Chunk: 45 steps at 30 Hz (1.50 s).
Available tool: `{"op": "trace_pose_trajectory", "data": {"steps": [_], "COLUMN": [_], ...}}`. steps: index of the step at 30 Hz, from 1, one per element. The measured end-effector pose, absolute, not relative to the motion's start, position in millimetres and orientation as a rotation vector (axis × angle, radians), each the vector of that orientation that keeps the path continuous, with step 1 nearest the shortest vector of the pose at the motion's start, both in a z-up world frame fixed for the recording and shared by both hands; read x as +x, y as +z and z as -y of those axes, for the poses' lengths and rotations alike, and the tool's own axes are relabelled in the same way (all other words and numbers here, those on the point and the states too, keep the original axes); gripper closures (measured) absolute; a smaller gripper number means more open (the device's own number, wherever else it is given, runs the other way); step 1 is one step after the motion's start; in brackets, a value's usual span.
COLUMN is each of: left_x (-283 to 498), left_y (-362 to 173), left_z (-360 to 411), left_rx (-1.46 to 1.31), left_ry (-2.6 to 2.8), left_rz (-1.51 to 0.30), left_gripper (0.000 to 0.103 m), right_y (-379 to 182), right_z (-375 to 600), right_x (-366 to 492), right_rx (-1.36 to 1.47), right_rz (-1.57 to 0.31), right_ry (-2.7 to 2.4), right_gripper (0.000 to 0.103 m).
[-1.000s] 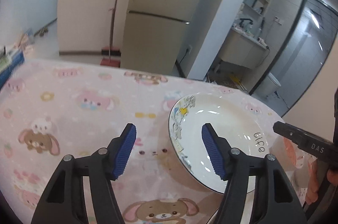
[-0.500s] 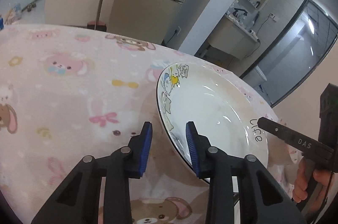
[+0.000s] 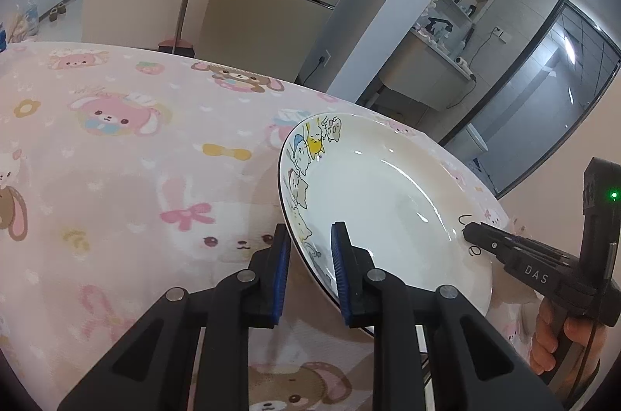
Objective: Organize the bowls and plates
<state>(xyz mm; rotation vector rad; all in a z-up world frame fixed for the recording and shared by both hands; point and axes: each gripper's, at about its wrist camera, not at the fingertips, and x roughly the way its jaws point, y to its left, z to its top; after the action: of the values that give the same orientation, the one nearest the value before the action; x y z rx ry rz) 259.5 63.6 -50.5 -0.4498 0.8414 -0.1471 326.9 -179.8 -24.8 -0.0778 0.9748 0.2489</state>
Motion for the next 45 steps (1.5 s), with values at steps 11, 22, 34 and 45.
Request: {"op": "trace_pose_trajectory", "data": {"steps": [11,22,34,45], "left_x": [257,226,214,214], "left_y": [-44,-10,-32,-42], "left_z": [-64,-110,-111,-117], "left_rx": [-0.415,-0.416,-0.369,-0.358], "left_ry": [-0.104,-0.058,0.015,0.013], "left_rz": [-0.849,-0.807,-0.858,-0.831], "left_gripper": [0.080,0.078,0.082,0.084], "right_y": [-22,-5,-17,-34], "right_z": [179,110,129,141], "right_x": [326,284,296,307], "right_rx": [-0.045,-0.018,-0.012,0.033], "right_rz": [-0.962,-0.950,-0.893,-0.934], "right_ry": [0.272,0.646,0.386,0.381], "right_gripper": [0.091,0.103,0.093,0.072]}}
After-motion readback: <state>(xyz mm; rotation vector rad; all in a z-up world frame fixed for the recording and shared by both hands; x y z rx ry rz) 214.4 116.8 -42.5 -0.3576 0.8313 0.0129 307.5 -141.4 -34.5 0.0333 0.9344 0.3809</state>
